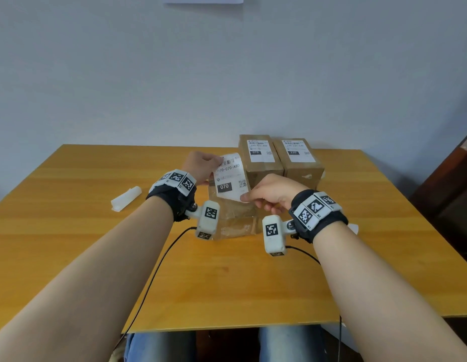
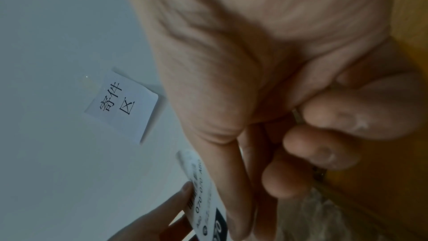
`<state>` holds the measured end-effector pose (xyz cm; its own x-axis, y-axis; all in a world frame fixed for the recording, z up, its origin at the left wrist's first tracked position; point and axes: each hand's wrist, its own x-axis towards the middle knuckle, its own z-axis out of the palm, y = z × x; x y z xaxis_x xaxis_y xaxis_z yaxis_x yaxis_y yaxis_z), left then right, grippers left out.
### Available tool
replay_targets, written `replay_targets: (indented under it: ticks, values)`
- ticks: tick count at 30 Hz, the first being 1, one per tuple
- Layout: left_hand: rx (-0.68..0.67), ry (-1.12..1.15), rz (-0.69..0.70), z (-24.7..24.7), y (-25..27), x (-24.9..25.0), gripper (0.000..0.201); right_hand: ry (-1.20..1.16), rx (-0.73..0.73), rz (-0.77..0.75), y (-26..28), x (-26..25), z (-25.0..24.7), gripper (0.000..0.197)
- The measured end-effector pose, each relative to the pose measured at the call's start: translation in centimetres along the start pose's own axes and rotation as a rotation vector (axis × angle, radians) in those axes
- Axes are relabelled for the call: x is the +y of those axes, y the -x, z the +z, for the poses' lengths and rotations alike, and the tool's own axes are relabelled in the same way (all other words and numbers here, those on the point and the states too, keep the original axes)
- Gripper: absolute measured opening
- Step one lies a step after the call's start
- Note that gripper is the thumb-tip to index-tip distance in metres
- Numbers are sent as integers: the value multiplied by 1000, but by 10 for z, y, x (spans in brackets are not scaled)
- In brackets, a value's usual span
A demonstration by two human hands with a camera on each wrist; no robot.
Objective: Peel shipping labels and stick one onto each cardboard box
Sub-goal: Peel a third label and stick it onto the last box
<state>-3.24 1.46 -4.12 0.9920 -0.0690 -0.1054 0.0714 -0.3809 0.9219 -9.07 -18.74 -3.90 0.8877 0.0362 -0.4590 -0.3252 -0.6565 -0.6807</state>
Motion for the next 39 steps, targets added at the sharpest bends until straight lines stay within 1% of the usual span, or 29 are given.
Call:
replay_targets:
  ticks: [3,4,10,15,19,25,30,39]
  values:
    - [0,-39,-7,-4,-8,-5,7,18,-8,15,0,2,1,33]
    - [-8,-59,-16,-5,-12,-8,7,16,-5,20,-1,3,1,34]
    - [15,-129,-49,-6,-25,-13,17,5,-26,46,-6,5,0,27]
    - [5,-244,-21,-9,-34,-13,13,1,-59,71,-9,6,1,25]
    - [-14,-280,-43,-11,-42,-19,14,30,-66,74,-13,5,2,27]
    - [-24,-306,-74,-8,-50,-27,19,101,-24,58,-16,2,4,33]
    - [-22,-307,-87,-7,-53,-25,25,113,-17,59,-20,-1,5,32]
    - [-28,-283,-107,-3,-57,-28,23,123,-30,74,-22,-4,3,32]
